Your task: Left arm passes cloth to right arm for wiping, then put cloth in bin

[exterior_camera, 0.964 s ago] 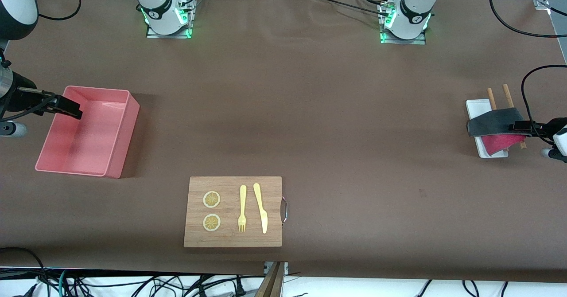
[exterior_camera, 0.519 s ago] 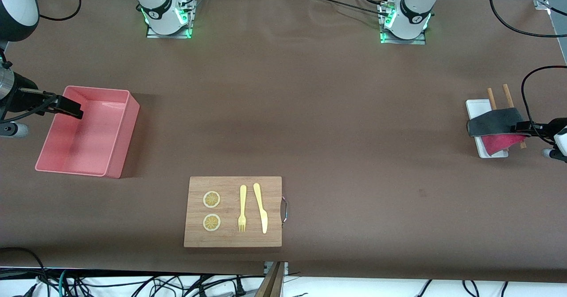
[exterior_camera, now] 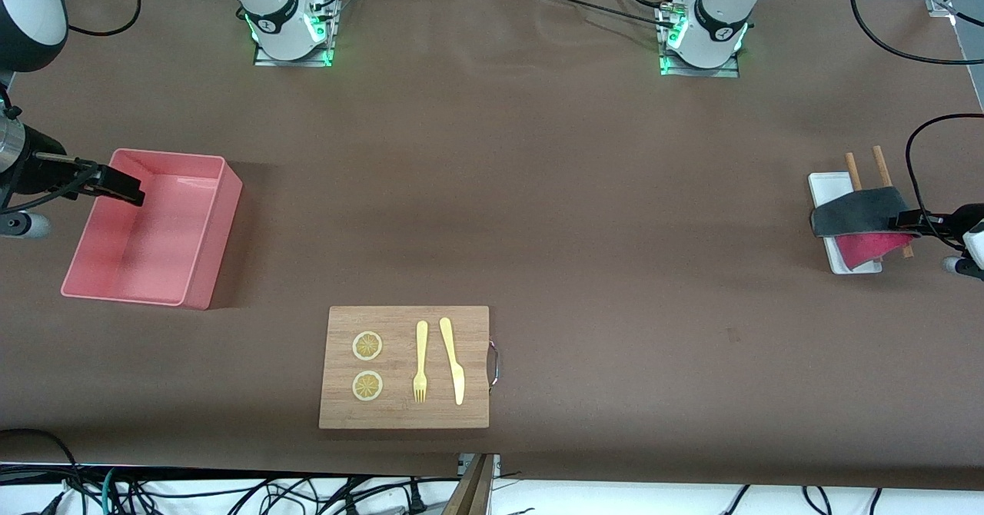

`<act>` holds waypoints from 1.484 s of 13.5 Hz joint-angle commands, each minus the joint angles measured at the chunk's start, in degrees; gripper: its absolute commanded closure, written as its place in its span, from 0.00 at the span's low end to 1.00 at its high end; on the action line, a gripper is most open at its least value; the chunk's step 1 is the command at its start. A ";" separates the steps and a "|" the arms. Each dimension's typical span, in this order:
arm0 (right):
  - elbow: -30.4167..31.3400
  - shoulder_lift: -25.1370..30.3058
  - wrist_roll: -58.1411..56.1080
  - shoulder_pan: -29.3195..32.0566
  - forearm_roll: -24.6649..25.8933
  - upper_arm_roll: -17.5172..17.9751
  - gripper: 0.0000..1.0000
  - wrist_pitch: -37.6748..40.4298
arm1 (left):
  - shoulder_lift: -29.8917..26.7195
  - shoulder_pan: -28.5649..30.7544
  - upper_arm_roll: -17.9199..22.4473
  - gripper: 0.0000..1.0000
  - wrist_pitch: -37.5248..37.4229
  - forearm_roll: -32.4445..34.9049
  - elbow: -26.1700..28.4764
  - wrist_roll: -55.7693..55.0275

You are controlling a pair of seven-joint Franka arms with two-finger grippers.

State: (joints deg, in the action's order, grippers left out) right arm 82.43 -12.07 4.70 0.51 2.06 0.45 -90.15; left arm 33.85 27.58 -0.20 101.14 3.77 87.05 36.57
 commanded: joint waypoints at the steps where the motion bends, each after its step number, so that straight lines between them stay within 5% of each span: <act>1: 0.10 0.55 0.23 0.20 -0.92 0.08 0.00 1.12 | 0.43 0.72 -0.33 0.53 -0.77 -1.13 -1.45 1.66; 10: 0.19 -0.33 -0.30 0.02 -0.74 0.08 0.00 1.99 | 0.34 0.81 -0.33 0.79 -1.04 -1.22 -1.97 4.03; 13: 0.19 -0.33 0.75 -0.07 -0.92 0.17 0.00 2.35 | -0.18 0.72 -0.33 1.00 -1.04 -1.22 -2.15 3.69; 17: 0.10 -0.94 7.32 -1.47 -3.63 0.43 0.00 1.64 | -1.59 0.55 -0.85 1.00 -1.65 -1.31 -2.33 3.16; 20: -0.08 -2.43 14.35 -4.80 -5.57 0.43 0.00 0.07 | -3.08 -2.42 -0.95 1.00 -11.36 -5.78 -7.30 -1.39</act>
State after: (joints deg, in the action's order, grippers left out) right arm 82.45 -13.68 14.60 -2.37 -2.40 0.87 -88.85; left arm 32.32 27.41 -1.23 96.44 0.52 83.71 38.04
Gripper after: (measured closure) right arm 0.000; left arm 0.947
